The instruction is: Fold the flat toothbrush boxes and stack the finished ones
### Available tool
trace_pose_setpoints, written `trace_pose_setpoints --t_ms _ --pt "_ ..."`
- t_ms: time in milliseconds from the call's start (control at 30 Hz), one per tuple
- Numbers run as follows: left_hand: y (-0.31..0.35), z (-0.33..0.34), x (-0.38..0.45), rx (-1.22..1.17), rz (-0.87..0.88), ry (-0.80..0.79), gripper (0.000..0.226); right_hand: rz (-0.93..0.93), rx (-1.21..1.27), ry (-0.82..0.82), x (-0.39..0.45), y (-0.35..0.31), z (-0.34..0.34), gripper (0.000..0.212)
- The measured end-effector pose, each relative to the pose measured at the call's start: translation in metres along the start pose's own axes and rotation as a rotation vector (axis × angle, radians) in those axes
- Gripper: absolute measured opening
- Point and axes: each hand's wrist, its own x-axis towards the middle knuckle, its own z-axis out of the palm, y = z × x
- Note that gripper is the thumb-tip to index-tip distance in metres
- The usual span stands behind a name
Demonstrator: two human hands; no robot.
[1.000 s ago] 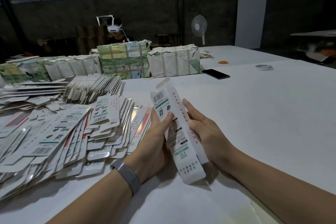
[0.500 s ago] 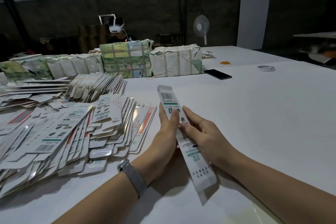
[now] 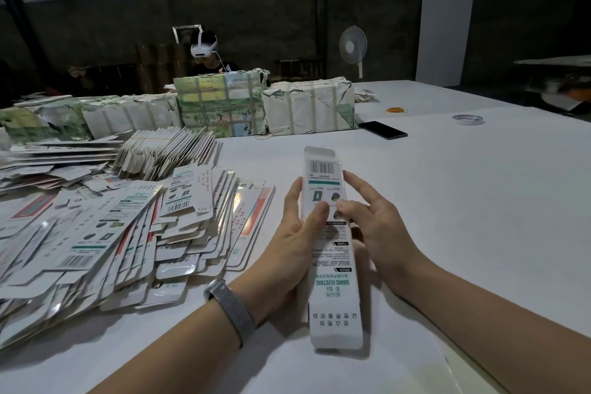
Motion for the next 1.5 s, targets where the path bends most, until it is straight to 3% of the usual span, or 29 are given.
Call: trace_pose_setpoints --t_ms 167,333,567,833,1067,1333,1500 --pt "-0.004 0.001 -0.002 0.108 0.017 -0.051 0.07 0.032 0.107 0.033 0.002 0.002 -0.001 0.051" --pt "-0.006 0.002 0.002 0.045 -0.005 0.047 0.062 0.0 0.025 -0.001 0.001 0.0 0.0 0.052" --pt "-0.01 -0.001 -0.001 0.08 0.093 0.168 0.057 -0.038 -0.036 -0.083 -0.007 -0.004 0.003 0.049" --pt "-0.003 -0.003 -0.005 -0.045 0.045 0.115 0.026 -0.014 -0.025 -0.09 -0.01 -0.007 0.005 0.05" --pt "-0.001 -0.006 -0.006 -0.052 0.023 0.081 0.024 0.073 -0.016 -0.1 -0.009 -0.004 0.003 0.058" --pt "0.0 -0.009 -0.007 -0.04 0.009 0.057 0.014 0.107 -0.02 -0.073 -0.004 -0.004 0.002 0.04" --pt "0.001 -0.008 -0.007 -0.042 0.01 -0.004 0.021 0.1 0.031 -0.023 -0.002 -0.003 0.003 0.019"
